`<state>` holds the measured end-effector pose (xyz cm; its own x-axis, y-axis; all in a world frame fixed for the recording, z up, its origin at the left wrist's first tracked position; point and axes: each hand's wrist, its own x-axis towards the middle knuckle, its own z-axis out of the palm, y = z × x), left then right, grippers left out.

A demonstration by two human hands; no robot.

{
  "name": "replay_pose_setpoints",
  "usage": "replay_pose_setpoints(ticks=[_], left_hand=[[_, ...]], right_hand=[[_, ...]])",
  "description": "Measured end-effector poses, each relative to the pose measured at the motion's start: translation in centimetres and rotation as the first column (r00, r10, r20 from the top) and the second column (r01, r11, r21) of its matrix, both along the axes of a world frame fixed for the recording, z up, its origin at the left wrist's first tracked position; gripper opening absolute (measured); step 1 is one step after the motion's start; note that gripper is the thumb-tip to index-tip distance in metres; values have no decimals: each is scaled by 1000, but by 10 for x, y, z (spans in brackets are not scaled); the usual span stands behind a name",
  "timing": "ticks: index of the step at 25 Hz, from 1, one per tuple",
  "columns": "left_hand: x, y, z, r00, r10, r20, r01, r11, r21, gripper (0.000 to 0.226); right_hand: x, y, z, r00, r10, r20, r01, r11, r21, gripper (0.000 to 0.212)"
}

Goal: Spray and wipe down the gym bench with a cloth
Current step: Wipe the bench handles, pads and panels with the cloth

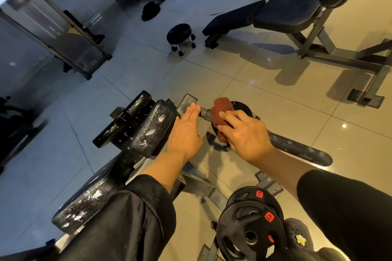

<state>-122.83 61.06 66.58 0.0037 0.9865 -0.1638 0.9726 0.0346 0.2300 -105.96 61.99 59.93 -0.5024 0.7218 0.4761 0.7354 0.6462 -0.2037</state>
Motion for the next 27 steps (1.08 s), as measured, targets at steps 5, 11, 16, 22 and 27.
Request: replay_pose_setpoints(ticks=[5,11,16,22,27], left_hand=[[3,0,1,1000,3,8,-3,1000,-2,85],[1,-3,1,1000,-13,13,13,1000,-13,86],[0,-3,1,999,-1,41,1,1000,-10,86],[0,-3,-3,998,7,59,-7,1000,-9,86],[0,-4,-5,997,1,77,-1,1000,-7,84]], right_hand=[[-10,3,15,986,-116,-120,111,992,-55,17],[-46,22,21,995,-47,-91,48,999,5,26],[-11,5,3,1000,-14,19,12,997,82,39],[-47,20,15,947,-226,-229,221,974,-48,33],[-64,20,17,822,-429,-375,308,889,-340,27]])
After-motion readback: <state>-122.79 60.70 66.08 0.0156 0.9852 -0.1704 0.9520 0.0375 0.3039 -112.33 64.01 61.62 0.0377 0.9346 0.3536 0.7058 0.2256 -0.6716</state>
